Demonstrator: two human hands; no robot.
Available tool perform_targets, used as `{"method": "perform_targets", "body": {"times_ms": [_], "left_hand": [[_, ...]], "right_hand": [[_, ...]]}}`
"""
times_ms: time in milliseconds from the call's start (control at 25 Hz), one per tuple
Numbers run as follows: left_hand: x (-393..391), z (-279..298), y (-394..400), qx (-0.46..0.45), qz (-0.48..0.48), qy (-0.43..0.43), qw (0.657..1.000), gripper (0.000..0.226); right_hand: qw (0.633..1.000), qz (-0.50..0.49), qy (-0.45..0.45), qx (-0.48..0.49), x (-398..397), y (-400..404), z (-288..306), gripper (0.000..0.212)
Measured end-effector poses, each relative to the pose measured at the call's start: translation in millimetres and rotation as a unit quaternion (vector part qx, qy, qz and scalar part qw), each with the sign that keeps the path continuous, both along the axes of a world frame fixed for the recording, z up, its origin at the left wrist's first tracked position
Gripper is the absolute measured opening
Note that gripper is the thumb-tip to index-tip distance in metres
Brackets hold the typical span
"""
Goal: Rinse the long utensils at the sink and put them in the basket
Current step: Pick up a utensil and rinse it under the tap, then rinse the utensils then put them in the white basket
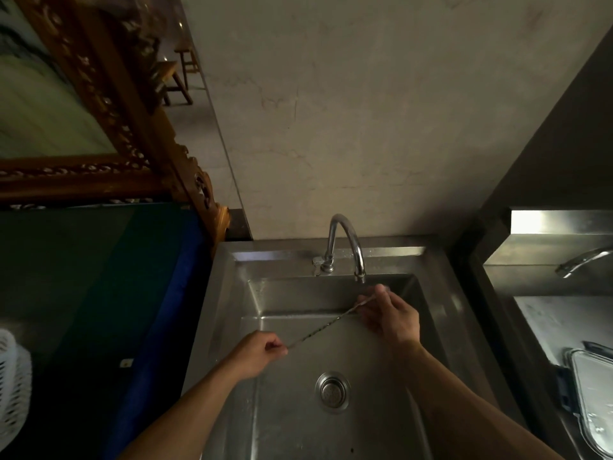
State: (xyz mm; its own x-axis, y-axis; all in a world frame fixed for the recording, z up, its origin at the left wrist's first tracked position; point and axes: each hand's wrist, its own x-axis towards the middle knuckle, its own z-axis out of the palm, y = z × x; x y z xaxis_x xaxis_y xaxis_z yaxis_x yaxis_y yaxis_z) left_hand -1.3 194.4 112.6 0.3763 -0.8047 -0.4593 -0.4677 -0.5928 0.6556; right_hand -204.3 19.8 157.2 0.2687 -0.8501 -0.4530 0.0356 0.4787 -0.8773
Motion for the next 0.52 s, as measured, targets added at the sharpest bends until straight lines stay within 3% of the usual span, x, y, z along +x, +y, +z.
{"method": "perform_targets", "body": {"times_ms": [200, 400, 520], "left_hand": [[0, 6, 31, 0.007, 0.055, 0.014, 0.998, 0.014], [7, 19, 82, -0.010, 0.131, 0.020, 0.991, 0.022], [18, 34, 115, -0.041, 0.163, -0.007, 0.986, 0.032]], "right_hand": [[0.995, 0.077, 0.011, -0.066, 8, 12, 12, 0.037], [0.966, 0.225, -0.037, -0.121, 18, 24, 29, 0.025], [0.957, 0.265, -0.074, -0.088, 33, 35, 42, 0.021]]}}
